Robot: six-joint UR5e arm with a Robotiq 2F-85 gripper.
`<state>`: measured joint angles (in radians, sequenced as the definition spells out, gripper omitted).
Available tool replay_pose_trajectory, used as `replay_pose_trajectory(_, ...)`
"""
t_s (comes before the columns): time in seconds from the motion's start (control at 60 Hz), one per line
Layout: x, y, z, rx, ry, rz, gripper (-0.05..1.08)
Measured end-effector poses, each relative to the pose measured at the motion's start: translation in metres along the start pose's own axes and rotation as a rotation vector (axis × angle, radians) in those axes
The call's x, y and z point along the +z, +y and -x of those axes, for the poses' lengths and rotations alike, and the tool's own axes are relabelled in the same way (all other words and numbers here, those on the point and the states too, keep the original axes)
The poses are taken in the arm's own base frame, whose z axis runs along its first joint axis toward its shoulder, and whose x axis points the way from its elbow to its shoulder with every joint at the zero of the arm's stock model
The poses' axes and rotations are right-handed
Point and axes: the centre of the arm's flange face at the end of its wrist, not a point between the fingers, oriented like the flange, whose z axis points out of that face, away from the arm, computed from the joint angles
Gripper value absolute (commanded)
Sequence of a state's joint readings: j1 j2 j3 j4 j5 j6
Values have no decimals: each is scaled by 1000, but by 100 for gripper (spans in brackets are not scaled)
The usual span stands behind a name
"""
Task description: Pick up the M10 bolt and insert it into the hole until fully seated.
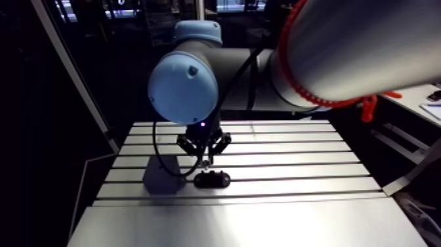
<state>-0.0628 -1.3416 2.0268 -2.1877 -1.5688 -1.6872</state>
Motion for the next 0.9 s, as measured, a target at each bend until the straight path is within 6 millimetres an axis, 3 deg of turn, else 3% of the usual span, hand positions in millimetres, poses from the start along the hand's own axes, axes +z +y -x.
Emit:
replay_pose_trajectory(0.433,-46,-7,-12,-13,53,-2,108)
replay_pose_trajectory(0.9,-115,-37,-21,-8,-108,-29,108)
